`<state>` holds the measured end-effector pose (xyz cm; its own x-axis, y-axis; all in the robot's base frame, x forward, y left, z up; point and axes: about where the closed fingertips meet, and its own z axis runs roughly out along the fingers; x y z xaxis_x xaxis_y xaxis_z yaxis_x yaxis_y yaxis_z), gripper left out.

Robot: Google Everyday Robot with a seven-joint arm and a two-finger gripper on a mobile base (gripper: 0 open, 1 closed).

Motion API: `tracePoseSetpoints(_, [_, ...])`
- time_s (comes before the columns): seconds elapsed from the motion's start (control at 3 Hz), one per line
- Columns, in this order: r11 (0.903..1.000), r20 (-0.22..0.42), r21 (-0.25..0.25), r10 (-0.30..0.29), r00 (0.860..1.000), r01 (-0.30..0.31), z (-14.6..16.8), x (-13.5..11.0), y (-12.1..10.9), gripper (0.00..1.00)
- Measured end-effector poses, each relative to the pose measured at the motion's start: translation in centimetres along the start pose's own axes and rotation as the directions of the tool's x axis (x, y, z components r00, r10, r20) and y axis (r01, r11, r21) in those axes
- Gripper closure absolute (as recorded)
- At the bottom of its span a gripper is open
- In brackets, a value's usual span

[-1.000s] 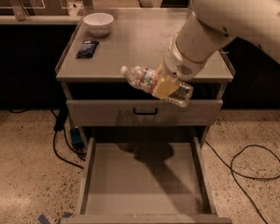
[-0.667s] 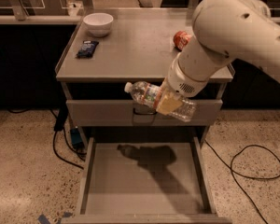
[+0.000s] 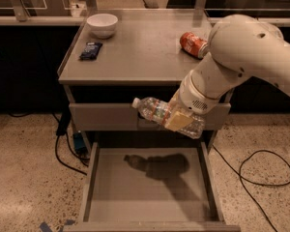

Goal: Place water bottle into middle drawer

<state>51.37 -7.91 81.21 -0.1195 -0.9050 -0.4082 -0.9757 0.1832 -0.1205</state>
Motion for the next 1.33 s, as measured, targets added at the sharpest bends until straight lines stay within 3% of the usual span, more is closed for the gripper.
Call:
tracePoseSetpoints(0.33, [0.9997,0.011,-0.026,-0.004,1.0,0.004,1.3,0.8,0.6,1.0])
tracePoseSetpoints(0.67, [0.9955,0.06,-0.089,0.04,0.997,-0.035,5.7,3.4,1.3,1.0])
tracePoseSetpoints(1.33, [0.9832,0.147,-0.165,0.103,0.984,-0.078,14.1,8.6,1.4,1.0])
